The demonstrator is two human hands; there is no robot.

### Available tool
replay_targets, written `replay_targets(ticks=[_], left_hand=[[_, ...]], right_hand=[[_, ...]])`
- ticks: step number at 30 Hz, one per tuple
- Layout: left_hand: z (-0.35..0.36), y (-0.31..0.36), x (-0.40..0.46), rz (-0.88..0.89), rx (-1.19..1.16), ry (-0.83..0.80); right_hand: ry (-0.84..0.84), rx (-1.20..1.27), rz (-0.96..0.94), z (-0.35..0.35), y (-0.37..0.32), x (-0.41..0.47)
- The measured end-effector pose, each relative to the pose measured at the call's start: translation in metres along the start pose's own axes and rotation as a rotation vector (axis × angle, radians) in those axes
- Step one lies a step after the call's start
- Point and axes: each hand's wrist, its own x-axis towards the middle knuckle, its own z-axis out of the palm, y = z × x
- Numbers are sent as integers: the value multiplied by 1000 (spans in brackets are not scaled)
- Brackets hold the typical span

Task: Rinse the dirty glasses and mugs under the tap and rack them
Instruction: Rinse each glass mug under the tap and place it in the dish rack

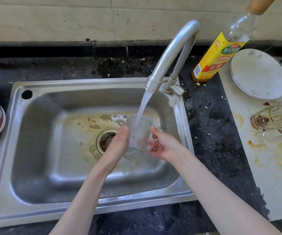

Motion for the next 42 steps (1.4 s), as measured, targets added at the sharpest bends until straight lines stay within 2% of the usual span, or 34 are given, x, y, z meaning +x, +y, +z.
replay_targets(ticks=[3,5,7,10,13,15,18,19,21,23,27,30,33,34,39,42], left_hand=[[3,3,-9,79,158,41],[5,1,-11,172,340,81],[7,-4,-7,232,440,86],[8,5,5,162,440,204],[6,23,12,96,451,248],[4,26,12,111,360,196],[0,13,9,124,166,6],[-1,8,7,165,161,-46],[0,-3,5,266,214,-94],[1,-4,7,251,268,-66],[-5,15,26,10,235,77],[-5,17,26,47,131,63],[6,11,4,147,-189,-14],[11,10,0,180,-255,-19],[22,29,3,279,-297,76],[19,41,2,271,-333,109]], right_hand=[[45,195,23,7,-4,3],[54,197,-44,10,-5,2],[20,56,-136,12,-1,-1],[-45,-254,-252,12,12,-6],[-87,-296,-300,11,20,-8],[-81,-225,-285,10,19,-6],[-41,56,-175,7,14,-1],[-31,142,-142,5,12,-1],[-38,160,-128,1,14,1],[-79,79,-172,-1,19,2],[-133,-102,-261,2,27,1],[-145,-9,-230,1,20,-1],[-195,150,-98,3,17,4],[-176,138,-105,6,19,5],[-74,-142,-463,18,23,-8],[-218,-152,-586,17,20,-18]])
